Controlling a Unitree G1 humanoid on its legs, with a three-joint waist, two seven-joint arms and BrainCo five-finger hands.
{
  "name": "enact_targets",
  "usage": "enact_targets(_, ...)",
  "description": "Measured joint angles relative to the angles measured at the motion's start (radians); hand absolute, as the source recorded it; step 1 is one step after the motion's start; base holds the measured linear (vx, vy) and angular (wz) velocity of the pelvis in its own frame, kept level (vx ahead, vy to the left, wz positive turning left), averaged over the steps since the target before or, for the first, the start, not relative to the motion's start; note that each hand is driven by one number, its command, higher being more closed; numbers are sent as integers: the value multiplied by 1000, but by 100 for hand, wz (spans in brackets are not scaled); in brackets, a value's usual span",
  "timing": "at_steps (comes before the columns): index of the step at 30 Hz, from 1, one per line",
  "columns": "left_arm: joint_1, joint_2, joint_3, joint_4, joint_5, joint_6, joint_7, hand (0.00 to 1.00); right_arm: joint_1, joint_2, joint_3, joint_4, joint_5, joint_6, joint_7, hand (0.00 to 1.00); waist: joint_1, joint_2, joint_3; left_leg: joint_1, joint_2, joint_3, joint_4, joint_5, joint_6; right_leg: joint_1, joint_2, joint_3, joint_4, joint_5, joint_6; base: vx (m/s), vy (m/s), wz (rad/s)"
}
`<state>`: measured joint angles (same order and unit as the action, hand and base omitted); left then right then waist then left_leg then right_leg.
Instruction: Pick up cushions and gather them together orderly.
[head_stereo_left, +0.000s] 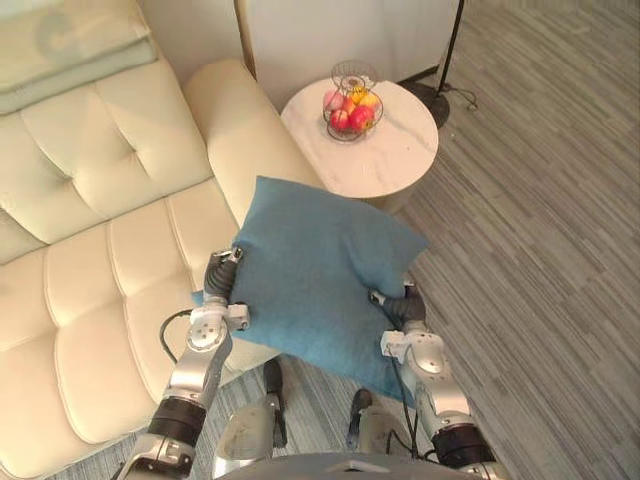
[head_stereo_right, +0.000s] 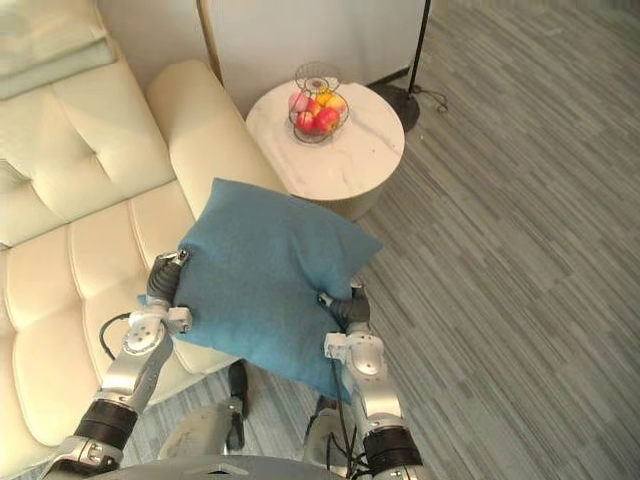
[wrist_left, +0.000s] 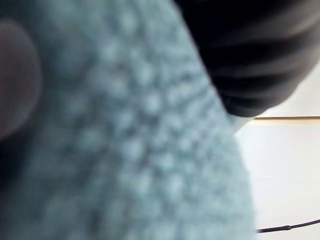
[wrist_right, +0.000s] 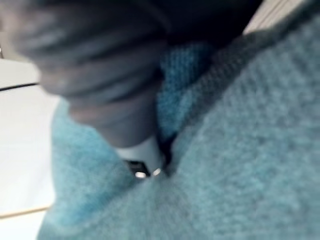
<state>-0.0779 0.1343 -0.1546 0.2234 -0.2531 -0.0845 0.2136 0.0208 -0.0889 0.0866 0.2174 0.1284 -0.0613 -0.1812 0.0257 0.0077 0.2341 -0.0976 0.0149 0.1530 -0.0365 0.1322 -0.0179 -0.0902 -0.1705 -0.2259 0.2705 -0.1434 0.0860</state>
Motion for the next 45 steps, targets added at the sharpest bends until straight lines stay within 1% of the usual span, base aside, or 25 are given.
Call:
enact_targets(6, 133, -26, 7, -97, -29, 6, -22, 100, 93, 0, 18, -95, 0, 3, 27, 100, -2, 28, -51, 15, -1, -66, -39, 40, -2, 44, 9, -58, -12, 1, -1, -4, -15, 28)
enact_targets(10, 177, -43, 32, -222, -60, 6, -21, 100, 89, -2, 27, -216, 0, 3, 27, 100, -3, 35, -56, -39, -26, -148, -20, 57, -21, -10, -30, -117, 128, -69, -8, -70, -32, 69)
enact_targets(12, 187, -58, 40, -266, -63, -1, -16, 100, 77, -3, 25, -248, 0, 2, 26, 100, -9, 46, -68, -80, -20, -99, -8, -45, -24, -16, -44, -151, 123, -65, -16, -114, -28, 91)
enact_targets(13, 187, -65, 43, -268, -69, -6, -14, 100, 64, -2, 22, -246, 0, 1, 25, 100, -8, 35, -78, -99, -18, -38, 19, -103, -9, -18, -75, -178, 100, -53, -16, -81, 23, 73)
enact_targets(14, 187, -66, 47, -267, -79, -15, -8, 100, 40, -2, 20, -245, 0, 0, 22, 100, -5, 29, -78, -121, -5, 48, 108, -128, 43, -18, -108, -196, 94, -39, -17, -75, 22, 55)
enact_targets(15, 187, -72, 52, -266, -90, -15, -3, 100, 24, -2, 19, -246, 0, 0, 20, 100, -6, 34, -82, -130, 20, 107, 195, -131, 44, -13, -123, -208, 86, -27, -16, -75, 31, 52)
enact_targets(17, 182, -95, 56, -252, -99, -21, 1, 100, 11, -9, 13, -246, 0, -1, 17, 100, -29, 71, -114, -122, 139, 189, 338, -172, 17, 18, -122, -264, 36, 16, -3, -47, 131, 60)
enact_targets(18, 178, -100, 53, -247, -99, -25, 1, 100, 10, -11, 8, -246, 0, -3, 15, 100, -36, 85, -123, -109, 168, 201, 347, -172, 13, 27, -118, -281, 26, 31, 7, 4, 233, 50)
enact_targets(19, 169, -104, 46, -245, -99, -35, 1, 100, -1, -17, 6, -246, 0, -4, 5, 100, -39, 105, -136, -90, 191, 190, 303, -176, -47, 25, -110, -288, 7, 57, 20, 3, 214, 33)
enact_targets(20, 160, -104, 43, -244, -99, -38, 1, 100, -8, -18, 5, -243, 0, -4, 1, 100, -39, 113, -142, -89, 181, 179, 284, -183, -65, 26, -109, -289, -7, 74, 27, -11, 340, 49)
enact_targets(21, 127, -92, 37, -221, -100, -41, 2, 100, -24, -1, -12, -239, 0, -3, -4, 100, -40, 87, -145, -97, 143, 159, 262, -161, -42, 44, -119, -306, -69, 152, 25, -37, 363, 58)
enact_targets(24, 137, -53, 37, -199, -108, -41, 4, 100, -28, 49, -17, -239, -4, -3, -4, 100, -33, 10, -159, -89, 76, 127, 277, -172, -7, 88, -176, -308, -73, 185, 30, -33, 323, 57)
enact_targets(26, 147, -50, 41, -199, -107, -42, 4, 100, -31, 58, -12, -239, -9, -3, -3, 100, -21, 1, -157, -88, 59, 122, 298, -185, 13, 74, -208, -301, -11, 188, 26, -67, 208, 22)
enact_targets(29, 174, -50, 55, -205, -107, -44, 4, 100, -32, 63, 6, -232, -9, -3, -2, 100, 3, 1, -154, -81, 39, 123, 294, -211, 37, 6, -246, -238, 126, 218, -47, -130, 151, 1)
enact_targets(30, 187, -49, 63, -209, -107, -44, 4, 100, -32, 64, 16, -225, -10, -3, -2, 100, 0, 0, -149, -78, 41, 117, 290, -211, 40, -17, -232, -189, 167, 204, -79, -94, 59, 25)
enact_targets(31, 199, -49, 73, -210, -107, -44, 4, 100, -32, 64, 30, -215, -10, -3, -1, 100, -13, 0, -138, -68, 44, 85, 259, -198, 59, -26, -141, -90, 189, 75, -66, -136, 43, 49)
enact_targets(32, 199, -49, 74, -210, -107, -44, 4, 100, -34, 64, 30, -206, -9, -4, 0, 100, -23, -7, -135, -64, 44, 64, 221, -183, 63, -27, -52, -42, 170, 19, -54, -121, -32, 64)
enact_targets(34, 199, -47, 74, -210, -107, -44, 4, 100, -38, 63, 30, -201, -9, -4, 0, 100, -29, -24, -134, -61, 29, 62, 146, -140, 60, -36, 71, -22, 71, -11, -56, -85, -93, 49)
enact_targets(35, 199, -45, 75, -211, -107, -44, 4, 100, -47, 62, 30, -201, -9, -5, 1, 100, -29, -49, -134, -62, 8, 60, 117, -117, 52, -37, 114, -3, -6, 5, -89, -57, -92, 54)
enact_targets(36, 204, -61, 69, -212, -107, -41, 4, 100, -55, 44, 27, -199, -9, -6, 1, 100, -50, -27, -124, -64, -3, 28, 76, -108, 46, -27, 125, -4, -53, 27, -89, -18, -22, 41)
enact_targets(38, 207, -61, 70, -221, -107, -42, 4, 100, -58, 39, 28, -199, -9, -9, 2, 100, -48, -28, -121, -98, -17, 31, 153, -100, 53, -50, 115, -10, -93, 73, -96, 63, 13, 15)
enact_targets(40, 207, -62, 58, -223, -106, -34, 3, 100, -14, 42, 25, -204, -8, -9, 2, 100, -58, -19, -109, -42, -29, -29, 101, -96, 28, -52, 116, -10, -23, 38, -105, 115, -18, 35)
enact_targets(42, 231, -71, 25, -246, -107, -31, -2, 100, 70, 41, 9, -268, -8, -8, 2, 100, -59, -14, -106, -61, -36, -45, 170, -158, 27, -40, 91, -43, 23, -5, -92, 55, -4, 56)
enact_targets(43, 262, -90, 23, -288, -109, -31, -9, 100, 128, 41, 9, -349, -7, -8, 2, 100, -59, 3, -98, -102, -2, 0, 281, -227, 23, -23, 88, -69, 34, -20, -93, 50, 5, 36)
enact_targets(45, 317, -106, 24, -354, -112, -31, -30, 100, 199, 41, 13, -467, -6, -8, 3, 100, -41, 29, -91, -170, 82, 98, 534, -276, 25, -6, 102, -72, 82, -68, -94, 80, 26, 14)
